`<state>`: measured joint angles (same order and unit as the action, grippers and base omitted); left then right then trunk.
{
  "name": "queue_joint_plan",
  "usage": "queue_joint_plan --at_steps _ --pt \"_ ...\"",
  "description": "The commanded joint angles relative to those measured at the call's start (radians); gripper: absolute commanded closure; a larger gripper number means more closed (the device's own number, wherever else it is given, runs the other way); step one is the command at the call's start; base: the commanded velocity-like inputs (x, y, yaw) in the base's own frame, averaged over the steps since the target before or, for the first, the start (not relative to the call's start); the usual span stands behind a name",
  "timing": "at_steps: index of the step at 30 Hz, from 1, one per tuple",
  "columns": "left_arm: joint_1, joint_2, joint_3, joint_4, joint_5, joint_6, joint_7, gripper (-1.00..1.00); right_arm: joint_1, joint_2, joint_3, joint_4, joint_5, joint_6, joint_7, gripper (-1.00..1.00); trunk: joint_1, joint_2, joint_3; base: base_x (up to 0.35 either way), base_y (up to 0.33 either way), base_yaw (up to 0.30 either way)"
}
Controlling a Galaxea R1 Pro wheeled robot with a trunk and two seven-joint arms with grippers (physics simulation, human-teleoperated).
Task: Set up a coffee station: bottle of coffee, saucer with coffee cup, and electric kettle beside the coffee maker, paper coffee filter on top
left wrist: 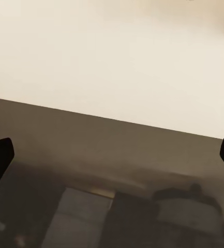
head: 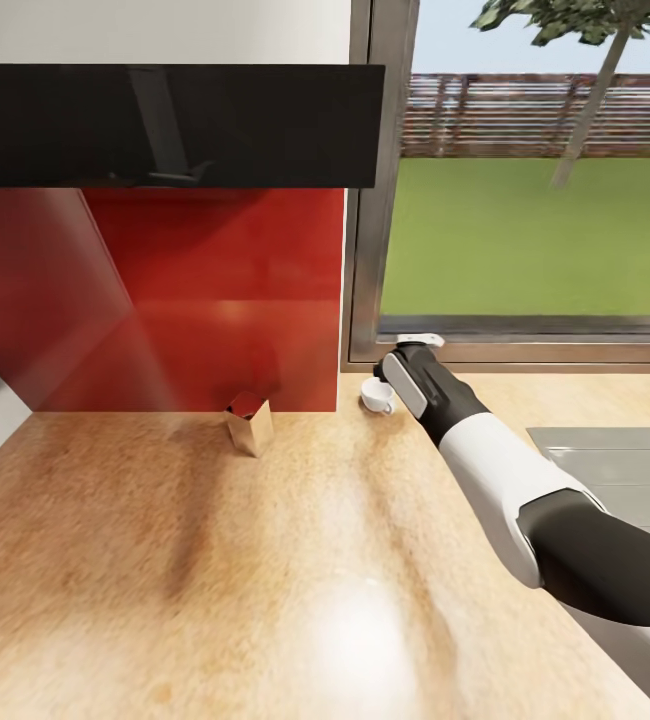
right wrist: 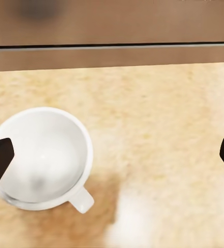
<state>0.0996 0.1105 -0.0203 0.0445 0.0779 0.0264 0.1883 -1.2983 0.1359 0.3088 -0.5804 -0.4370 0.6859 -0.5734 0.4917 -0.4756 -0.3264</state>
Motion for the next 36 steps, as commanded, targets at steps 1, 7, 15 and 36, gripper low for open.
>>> queue_joint_plan --at_steps 1,7,15,36 --pt "0.000 0.000 -0.003 -0.001 0.008 0.003 0.002 -1.00 -0.001 0.000 0.006 -0.001 -0.011 0.003 -0.010 -1.00 0.000 -0.001 -0.001 0.000 0.000 0.000" --pt "0.000 0.000 -0.003 -0.001 0.008 0.003 0.002 -1.00 -0.002 0.003 0.006 -0.002 -0.011 0.003 -0.010 -1.00 0.000 -0.001 -0.005 0.000 0.000 0.050" --pt "0.001 0.000 -0.003 0.000 0.008 0.003 0.001 -1.00 -0.002 0.004 0.006 -0.002 -0.011 0.002 -0.010 -1.00 0.000 -0.001 -0.016 0.000 0.000 0.092" --pt "0.005 0.001 -0.003 0.001 0.008 0.003 0.000 -1.00 -0.002 -0.002 0.005 -0.001 -0.009 0.001 -0.010 -1.00 0.000 -0.001 -0.036 0.000 0.000 0.013"
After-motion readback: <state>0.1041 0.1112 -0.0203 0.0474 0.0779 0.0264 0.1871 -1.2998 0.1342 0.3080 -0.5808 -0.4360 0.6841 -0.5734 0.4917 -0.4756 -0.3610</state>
